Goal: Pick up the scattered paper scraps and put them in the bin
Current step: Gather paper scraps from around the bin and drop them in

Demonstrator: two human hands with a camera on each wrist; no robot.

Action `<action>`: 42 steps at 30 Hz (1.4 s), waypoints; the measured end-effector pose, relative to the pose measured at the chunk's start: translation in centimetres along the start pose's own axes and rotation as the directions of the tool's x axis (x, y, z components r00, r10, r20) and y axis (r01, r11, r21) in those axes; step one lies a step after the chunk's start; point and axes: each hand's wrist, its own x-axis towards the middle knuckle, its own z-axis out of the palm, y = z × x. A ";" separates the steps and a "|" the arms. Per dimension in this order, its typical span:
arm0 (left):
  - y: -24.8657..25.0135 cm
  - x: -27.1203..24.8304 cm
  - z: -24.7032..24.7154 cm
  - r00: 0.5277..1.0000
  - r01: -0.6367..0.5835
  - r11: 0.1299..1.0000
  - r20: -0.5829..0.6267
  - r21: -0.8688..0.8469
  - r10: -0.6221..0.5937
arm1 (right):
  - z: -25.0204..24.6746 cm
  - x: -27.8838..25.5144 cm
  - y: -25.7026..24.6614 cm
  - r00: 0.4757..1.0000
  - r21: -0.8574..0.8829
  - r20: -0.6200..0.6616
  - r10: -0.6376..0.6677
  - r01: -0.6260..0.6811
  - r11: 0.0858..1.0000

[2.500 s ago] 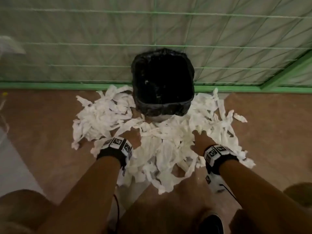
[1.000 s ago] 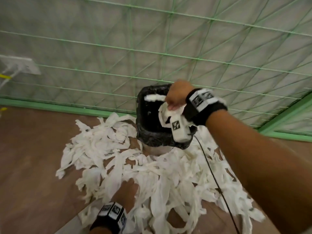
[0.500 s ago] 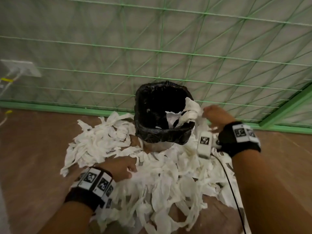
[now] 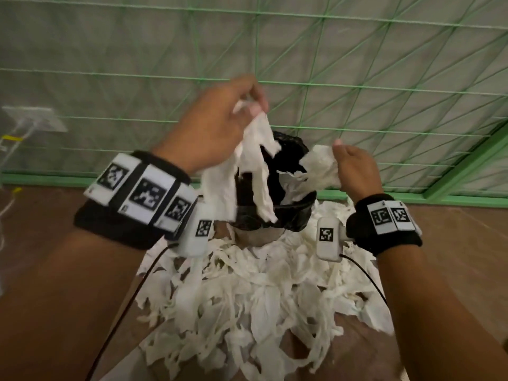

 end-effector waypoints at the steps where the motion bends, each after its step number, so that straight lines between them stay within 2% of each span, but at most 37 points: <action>1: 0.1 1.1 0.1 0.997 -0.012 1.000 -0.080 -0.005 0.011 | 0.0 0.0 -0.5 1.000 0.014 -0.008 -0.022 0.022 1.000; 3: 0.4 2.9 0.5 0.983 -0.004 0.999 -0.185 -0.044 -0.005 | 0.1 -0.1 -1.4 0.997 0.066 -0.001 -0.074 0.074 0.995; 5: 0.2 4.2 0.9 0.978 0.015 0.996 -0.205 -0.085 -0.032 | 0.3 -0.1 -2.1 0.990 0.065 0.036 -0.134 0.131 0.989; 8: -1.0 5.2 2.8 0.987 0.021 1.000 -0.159 -0.006 -0.022 | 0.6 0.3 -3.3 0.970 -0.064 0.028 -0.243 0.244 0.968; 10: -2.4 5.3 5.0 0.993 0.055 0.996 -0.104 0.070 -0.048 | 0.6 0.4 -4.6 0.959 -0.037 0.051 -0.281 0.282 0.959; 12: -4.2 4.8 7.7 0.986 0.164 0.979 0.007 0.125 -0.166 | 1.0 0.8 -5.9 0.952 0.031 0.066 -0.300 0.298 0.954; 13: -4.9 4.3 8.8 0.963 0.242 0.956 0.079 0.164 -0.257 | 1.4 1.0 -6.3 0.949 0.045 0.065 -0.309 0.307 0.951; 14: -5.9 3.7 9.9 0.920 0.306 0.923 0.176 0.233 -0.349 | 1.8 1.1 -6.6 0.942 0.043 0.083 -0.325 0.322 0.946; 15: -6.7 3.1 10.7 0.859 0.320 0.886 0.291 0.337 -0.421 | 2.2 1.1 -6.7 0.927 -0.009 0.154 -0.343 0.349 0.937; 16: -7.3 2.4 11.4 0.800 0.273 0.860 0.395 0.431 -0.451 | 2.6 1.0 -6.6 0.895 -0.118 0.288 -0.340 0.385 0.915; 17: -8.0 1.9 11.9 0.771 0.208 0.847 0.451 0.489 -0.449 | 3.0 0.7 -6.4 0.850 -0.238 0.441 -0.287 0.419 0.876; 18: -8.3 1.5 12.0 0.786 0.179 0.852 0.449 0.492 -0.425 | 3.4 0.4 -6.0 0.813 -0.329 0.539 -0.221 0.445 0.833; 19: -8.3 1.0 11.8 0.835 0.200 0.871 0.387 0.448 -0.391 | 3.5 0.2 -5.6 0.799 -0.371 0.569 -0.196 0.462 0.806; 20: -8.3 0.4 11.5 0.896 0.241 0.890 0.265 0.386 -0.357 | 3.4 0.1 -5.1 0.804 -0.371 0.557 -0.206 0.463 0.805; 21: -8.4 -0.2 11.2 0.936 0.279 0.903 0.116 0.327 -0.332 | 3.2 0.0 -4.7 0.823 -0.354 0.519 -0.232 0.454 0.818; 22: -8.5 -1.0 11.0 0.945 0.319 0.901 -0.025 0.295 -0.327 | 3.0 0.0 -4.2 0.846 -0.345 0.473 -0.248 0.437 0.831; 24: -8.6 -3.0 11.6 0.888 0.454 0.861 -0.194 0.228 -0.417 | 2.5 -0.1 -3.0 0.883 -0.325 0.407 -0.235 0.381 0.866; 25: -8.5 -4.0 12.1 0.843 0.529 0.834 -0.209 0.155 -0.496 | 2.2 -0.1 -2.4 0.897 -0.289 0.387 -0.216 0.340 0.895; 27: -8.6 -5.2 13.5 0.772 0.622 0.782 -0.136 -0.040 -0.621 | 1.8 -0.6 -0.8 0.920 -0.174 0.339 -0.198 0.268 0.947; 29: -8.8 -5.5 14.6 0.770 0.623 0.774 -0.089 -0.108 -0.632 | 1.6 -0.5 1.2 0.967 -0.058 0.194 -0.164 0.178 0.982; 30: -9.0 -5.4 14.8 0.779 0.611 0.785 -0.103 -0.102 -0.619 | 1.6 -0.3 2.6 0.987 -0.036 0.099 -0.126 0.131 0.991; 32: -9.7 -5.0 14.8 0.794 0.577 0.812 -0.170 -0.092 -0.584 | 1.6 -0.2 5.9 1.000 -0.133 -0.010 -0.003 0.002 0.991; 33: -10.1 -4.8 14.7 0.799 0.562 0.822 -0.197 -0.094 -0.569 | 1.7 -0.4 7.9 0.997 -0.247 0.023 0.076 -0.068 0.967; 34: -10.5 -4.6 14.5 0.802 0.553 0.828 -0.211 -0.092 -0.559 | 2.2 -0.8 9.9 0.981 -0.384 0.112 0.161 -0.107 0.917; 36: -11.1 -4.6 14.0 0.812 0.538 0.837 -0.208 -0.095 -0.546 | 3.6 -2.6 13.7 0.901 -0.590 0.287 0.324 -0.100 0.801; 38: -11.0 -5.1 13.7 0.822 0.526 0.841 -0.179 -0.126 -0.541 | 5.3 -4.8 16.6 0.822 -0.634 0.385 0.418 -0.093 0.767; 39: -10.9 -5.5 13.8 0.815 0.524 0.835 -0.187 -0.168 -0.549 | 6.3 -5.8 17.7 0.808 -0.634 0.414 0.419 -0.075 0.770; 41: -11.0 -6.7 14.0 0.768 0.490 0.815 -0.289 -0.310 -0.571 | 7.7 -7.2 19.1 0.835 -0.639 0.417 0.358 -0.010 0.769; 42: -11.4 -7.4 14.2 0.721 0.464 0.802 -0.365 -0.376 -0.589 | 8.0 -7.4 19.3 0.862 -0.647 0.401 0.311 0.026 0.762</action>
